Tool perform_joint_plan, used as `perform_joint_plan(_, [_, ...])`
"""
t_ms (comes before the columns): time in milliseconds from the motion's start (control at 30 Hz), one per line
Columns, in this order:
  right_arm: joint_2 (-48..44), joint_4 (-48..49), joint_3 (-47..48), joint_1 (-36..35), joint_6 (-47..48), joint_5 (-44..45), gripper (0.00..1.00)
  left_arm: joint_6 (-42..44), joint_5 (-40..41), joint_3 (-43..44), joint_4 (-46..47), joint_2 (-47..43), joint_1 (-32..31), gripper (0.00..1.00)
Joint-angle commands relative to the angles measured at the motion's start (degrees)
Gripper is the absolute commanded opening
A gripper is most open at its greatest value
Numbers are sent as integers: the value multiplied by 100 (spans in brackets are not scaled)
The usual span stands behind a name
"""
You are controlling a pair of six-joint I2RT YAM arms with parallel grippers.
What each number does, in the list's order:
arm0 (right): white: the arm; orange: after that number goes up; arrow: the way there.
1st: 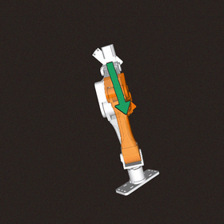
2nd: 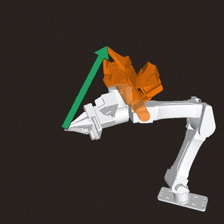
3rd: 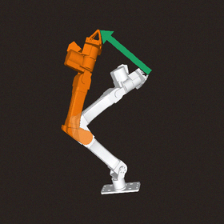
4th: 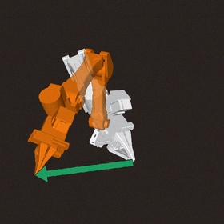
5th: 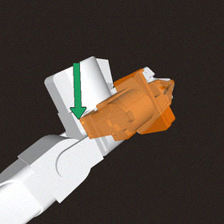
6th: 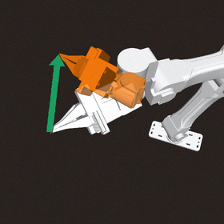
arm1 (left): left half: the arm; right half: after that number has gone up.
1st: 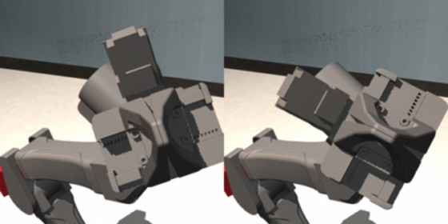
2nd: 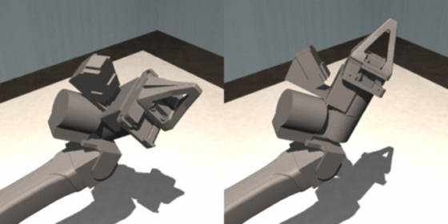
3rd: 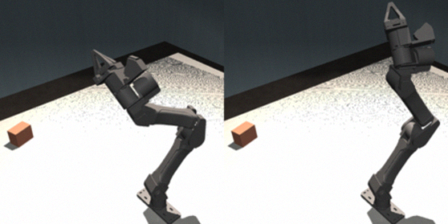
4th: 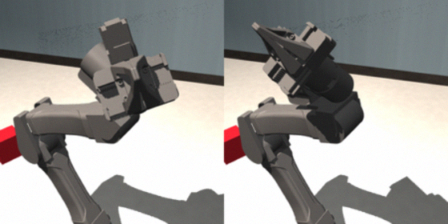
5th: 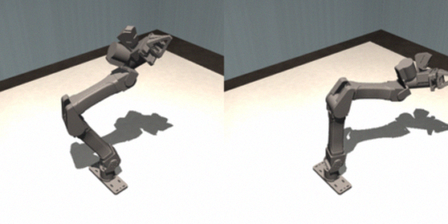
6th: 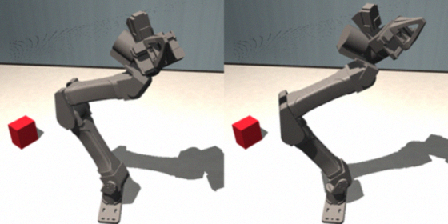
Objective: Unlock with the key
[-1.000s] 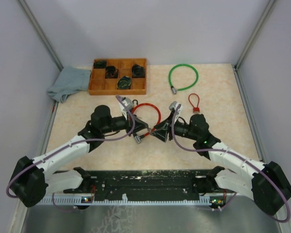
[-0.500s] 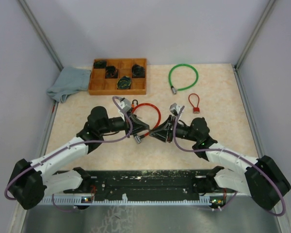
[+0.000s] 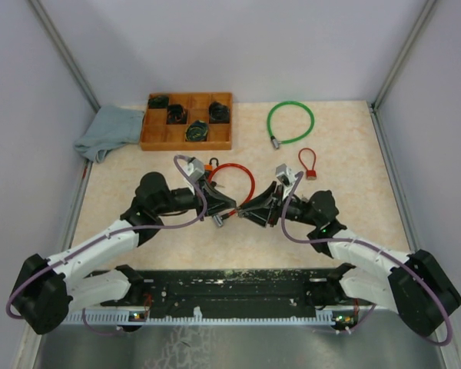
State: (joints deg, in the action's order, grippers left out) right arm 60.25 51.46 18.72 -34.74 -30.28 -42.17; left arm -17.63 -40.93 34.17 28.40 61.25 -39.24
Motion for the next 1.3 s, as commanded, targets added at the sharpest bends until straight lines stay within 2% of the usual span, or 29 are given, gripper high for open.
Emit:
perform_joint_plan(0, [-142, 523, 8, 108, -73, -68, 32, -207, -288, -102, 519, -66, -29, 0])
perform_joint_plan(133, [-68, 681, 9, 112, -144, -116, 28, -257, -332, -104, 561, -44, -28, 0])
perform_joint_plan(400, [155, 1075, -13, 117, -297, -362, 9, -383, -319, -139, 708, 3, -31, 0])
perform_joint_plan(667, [244, 1434, -83, 117, -442, -497, 7, -628, -274, -241, 1003, 16, -31, 0])
perform_joint_plan(733, [280, 1506, -73, 117, -500, -524, 1, -710, -275, -259, 1085, 31, -31, 0])
perform_joint_plan(833, [296, 1512, -72, 117, -536, -490, 0, -755, -187, -262, 1064, 44, -31, 1])
perform_joint_plan(867, [277, 1426, -70, 123, -514, -436, 0, -751, -75, -255, 967, 40, -34, 6])
perform_joint_plan(967, [163, 864, -60, 163, -338, -185, 0, -721, 418, -177, 397, -41, -31, 30])
perform_joint_plan(1033, [20, 317, -60, 199, -131, 29, 0, -731, 941, -83, -362, -104, -31, 46])
perform_joint_plan(1167, [-387, -940, -89, 213, 398, 574, 0, -877, 2455, 337, -2126, 12, -28, 55])
perform_joint_plan(1267, [-695, -1653, -70, 213, 712, 947, 0, -1087, 3153, 705, -3248, 284, -39, 62])
